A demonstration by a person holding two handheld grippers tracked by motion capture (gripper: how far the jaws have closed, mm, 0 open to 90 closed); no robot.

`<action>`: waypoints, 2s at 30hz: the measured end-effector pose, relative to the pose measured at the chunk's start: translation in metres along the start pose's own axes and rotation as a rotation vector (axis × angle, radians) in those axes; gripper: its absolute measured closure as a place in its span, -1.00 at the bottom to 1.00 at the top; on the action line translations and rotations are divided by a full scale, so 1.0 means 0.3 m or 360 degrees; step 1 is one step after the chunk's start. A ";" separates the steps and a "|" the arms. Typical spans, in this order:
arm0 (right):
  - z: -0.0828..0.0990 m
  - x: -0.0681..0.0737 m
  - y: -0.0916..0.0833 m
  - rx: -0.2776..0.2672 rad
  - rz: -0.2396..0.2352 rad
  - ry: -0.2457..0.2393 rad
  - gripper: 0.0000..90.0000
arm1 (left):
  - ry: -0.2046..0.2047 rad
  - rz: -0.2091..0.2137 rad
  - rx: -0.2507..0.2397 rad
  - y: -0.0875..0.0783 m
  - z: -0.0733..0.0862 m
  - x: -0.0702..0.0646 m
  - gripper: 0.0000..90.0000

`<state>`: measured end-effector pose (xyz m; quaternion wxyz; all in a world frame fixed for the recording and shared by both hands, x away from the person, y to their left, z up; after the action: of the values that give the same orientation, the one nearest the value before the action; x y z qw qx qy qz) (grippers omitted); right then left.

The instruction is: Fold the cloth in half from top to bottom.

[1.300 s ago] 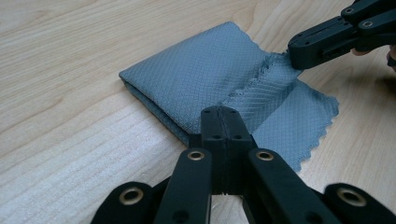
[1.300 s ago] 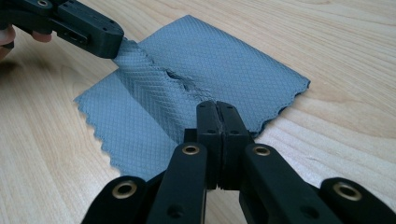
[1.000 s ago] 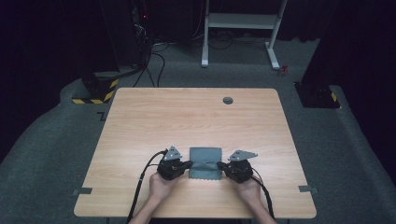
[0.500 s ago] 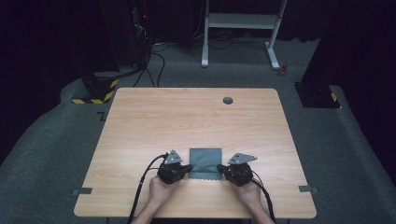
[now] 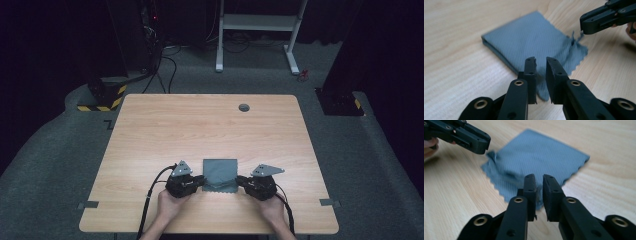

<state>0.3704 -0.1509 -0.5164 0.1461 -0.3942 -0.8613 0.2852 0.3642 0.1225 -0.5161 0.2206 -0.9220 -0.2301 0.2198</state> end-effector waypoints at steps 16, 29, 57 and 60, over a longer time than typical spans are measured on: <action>-0.015 0.045 0.086 0.0125 0.0029 -0.0085 0.93 | 0.0062 -0.0060 0.0196 0.089 -0.010 0.006 0.64; 0.050 0.093 0.039 0.0118 0.0085 -0.0253 0.75 | 0.0204 -0.0133 0.0288 0.056 0.042 -0.031 0.63; -0.148 -0.044 0.286 0.0176 0.0217 0.0013 0.94 | -0.0023 -0.0321 0.0170 0.171 -0.103 0.169 0.45; -0.143 -0.062 0.272 0.0179 0.0259 0.0024 0.92 | -0.0044 -0.0335 0.0181 0.156 -0.097 0.183 0.44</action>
<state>0.4516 -0.1060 -0.5322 0.1507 -0.4561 -0.8081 0.3410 0.4380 0.1048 -0.5330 0.2913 -0.8756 -0.3158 0.2208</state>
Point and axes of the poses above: each handheld gripper's, and its own axes: y roughly forward along the jaws, z roughly out of its underside, x roughly to its left, the point moved 2 cm from there along y, roughly forward along the jaws, and after that the axes turned 11 degrees about z, right-handed, at the moved point
